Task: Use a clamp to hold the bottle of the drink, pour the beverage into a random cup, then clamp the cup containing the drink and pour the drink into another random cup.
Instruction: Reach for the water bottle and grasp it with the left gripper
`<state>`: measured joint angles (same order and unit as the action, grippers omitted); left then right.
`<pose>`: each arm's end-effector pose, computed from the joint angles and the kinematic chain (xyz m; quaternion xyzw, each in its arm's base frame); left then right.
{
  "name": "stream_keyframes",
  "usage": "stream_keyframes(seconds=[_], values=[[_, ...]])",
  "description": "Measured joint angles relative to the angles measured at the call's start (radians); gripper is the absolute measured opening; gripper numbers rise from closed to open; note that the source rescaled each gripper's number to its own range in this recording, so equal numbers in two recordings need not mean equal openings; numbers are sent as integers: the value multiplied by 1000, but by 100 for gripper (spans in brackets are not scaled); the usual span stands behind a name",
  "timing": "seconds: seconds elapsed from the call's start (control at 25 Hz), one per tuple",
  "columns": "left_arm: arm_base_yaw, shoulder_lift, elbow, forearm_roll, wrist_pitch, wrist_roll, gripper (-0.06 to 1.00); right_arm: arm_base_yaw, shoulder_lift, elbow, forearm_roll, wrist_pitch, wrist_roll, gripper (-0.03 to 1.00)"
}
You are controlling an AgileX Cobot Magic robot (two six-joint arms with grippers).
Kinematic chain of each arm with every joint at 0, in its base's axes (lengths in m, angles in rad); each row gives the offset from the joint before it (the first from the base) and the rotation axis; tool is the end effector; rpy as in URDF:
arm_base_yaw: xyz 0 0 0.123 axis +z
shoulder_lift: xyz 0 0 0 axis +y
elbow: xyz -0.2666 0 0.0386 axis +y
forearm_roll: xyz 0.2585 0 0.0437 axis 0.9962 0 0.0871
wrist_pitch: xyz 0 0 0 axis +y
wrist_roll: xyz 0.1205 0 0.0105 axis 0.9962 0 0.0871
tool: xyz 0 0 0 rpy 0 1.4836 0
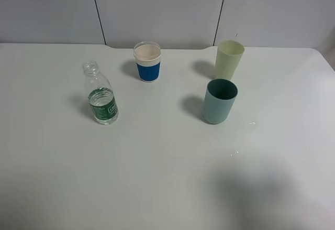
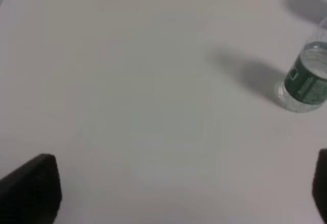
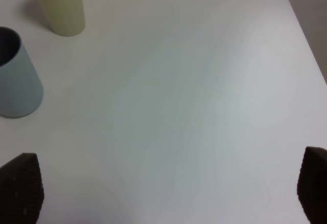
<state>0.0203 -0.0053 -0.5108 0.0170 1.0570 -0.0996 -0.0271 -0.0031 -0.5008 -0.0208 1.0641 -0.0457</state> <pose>0.0451 0.0027 0.2727 -0.0512 0.8464 -0.0125 0.5299 0.0461 -0.0035 0.2687 -0.0075 0.8530 -0.0294 0.5210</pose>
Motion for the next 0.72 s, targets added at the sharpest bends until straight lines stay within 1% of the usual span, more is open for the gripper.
stream_keyframes(seconds=[0.72], values=[[0,17,0,0,0,0,100,0,0,0,0,0,0,100]])
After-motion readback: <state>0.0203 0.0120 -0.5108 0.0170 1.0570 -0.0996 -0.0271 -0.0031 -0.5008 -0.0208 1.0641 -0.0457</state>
